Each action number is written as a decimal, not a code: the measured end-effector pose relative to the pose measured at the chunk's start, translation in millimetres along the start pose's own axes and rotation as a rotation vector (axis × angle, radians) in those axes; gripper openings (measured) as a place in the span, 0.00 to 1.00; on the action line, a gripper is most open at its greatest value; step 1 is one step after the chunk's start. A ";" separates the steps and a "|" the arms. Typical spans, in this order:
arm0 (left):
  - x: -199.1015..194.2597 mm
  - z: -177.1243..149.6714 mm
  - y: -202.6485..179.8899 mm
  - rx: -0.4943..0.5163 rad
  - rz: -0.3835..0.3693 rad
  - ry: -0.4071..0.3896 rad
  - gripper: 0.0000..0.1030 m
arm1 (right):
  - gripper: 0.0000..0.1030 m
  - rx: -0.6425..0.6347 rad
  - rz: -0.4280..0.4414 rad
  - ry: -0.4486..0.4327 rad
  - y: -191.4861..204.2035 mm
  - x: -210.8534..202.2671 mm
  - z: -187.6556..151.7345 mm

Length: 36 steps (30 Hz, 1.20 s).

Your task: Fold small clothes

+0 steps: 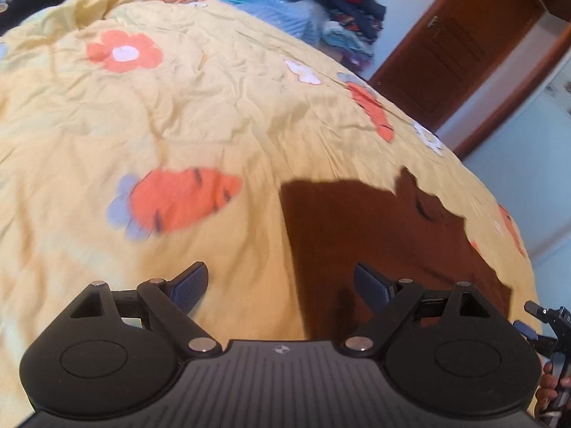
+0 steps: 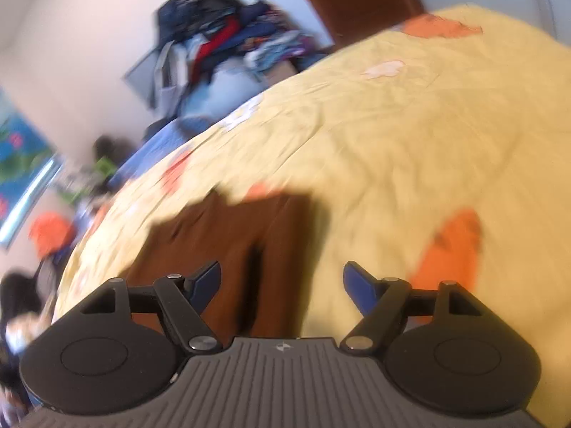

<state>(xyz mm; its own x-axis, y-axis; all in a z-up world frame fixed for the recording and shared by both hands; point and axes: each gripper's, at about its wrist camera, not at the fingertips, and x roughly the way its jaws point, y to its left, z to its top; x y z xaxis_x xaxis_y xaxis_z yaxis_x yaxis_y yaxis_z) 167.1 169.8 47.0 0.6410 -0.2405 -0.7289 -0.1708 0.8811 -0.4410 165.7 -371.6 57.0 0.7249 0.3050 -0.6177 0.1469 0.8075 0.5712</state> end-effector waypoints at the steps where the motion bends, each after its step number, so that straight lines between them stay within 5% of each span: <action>1: 13.0 8.6 -3.9 0.004 0.001 0.009 0.87 | 0.72 0.016 0.003 0.021 -0.8 15.8 6.6; 4: 37.4 24.0 -23.3 0.074 -0.001 0.005 0.83 | 0.63 -0.041 0.019 0.041 7.4 48.0 11.1; 5: 43.1 26.5 -32.3 0.118 0.005 0.003 0.31 | 0.27 -0.071 0.026 0.084 12.2 56.1 10.6; 6: 46.9 25.8 -40.1 0.168 0.041 0.013 0.04 | 0.15 -0.100 0.006 0.107 15.2 61.9 10.3; 13: 50.6 9.6 -49.9 0.335 0.124 -0.074 0.07 | 0.06 -0.058 0.056 0.021 -17.1 49.3 7.3; 16: 42.8 12.9 -52.8 0.322 0.138 -0.041 0.14 | 0.26 -0.081 0.014 0.038 1.8 45.3 6.8; 18: 28.6 11.4 -43.7 0.233 0.090 0.000 0.33 | 0.54 -0.080 0.040 0.027 9.4 27.2 5.3; 20: 18.9 2.9 -31.9 0.140 -0.023 0.047 0.78 | 0.66 -0.065 0.103 0.035 5.7 7.1 -0.7; 22: 17.7 -9.0 -26.1 0.087 -0.077 0.073 0.79 | 0.63 -0.067 0.095 0.107 5.7 7.5 -9.7; 24: 15.4 -17.9 -31.9 0.115 -0.060 0.038 0.76 | 0.39 -0.134 0.052 0.143 10.8 14.1 -22.8; 25: 15.1 -20.9 -36.0 0.127 -0.033 0.023 0.58 | 0.31 -0.149 0.048 0.147 13.1 15.6 -27.1; 26: 16.1 -21.7 -40.2 0.144 -0.008 0.028 0.28 | 0.14 -0.139 0.060 0.168 13.8 18.5 -30.4; 28: 14.4 -19.1 -42.7 0.154 0.029 0.032 0.19 | 0.13 -0.180 0.060 0.156 17.2 15.8 -31.9; 34: 12.8 -22.9 -50.4 0.293 0.079 0.016 0.22 | 0.07 -0.130 0.057 0.126 -9.1 8.7 -27.2; 35: 11.5 -24.2 -52.1 0.291 0.083 0.010 0.26 | 0.09 -0.150 0.032 0.123 -3.3 8.6 -28.8; 36: 8.1 -25.5 -53.4 0.279 0.098 0.007 0.30 | 0.20 -0.154 0.018 0.123 1.9 6.0 -28.5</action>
<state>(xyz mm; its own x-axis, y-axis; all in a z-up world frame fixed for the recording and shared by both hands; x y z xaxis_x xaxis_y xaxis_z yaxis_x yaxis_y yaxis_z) 162.3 110.5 51.3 0.6263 -0.1507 -0.7649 -0.0191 0.9779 -0.2082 151.1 -353.8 39.0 0.6377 0.3721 -0.6745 0.0230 0.8660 0.4995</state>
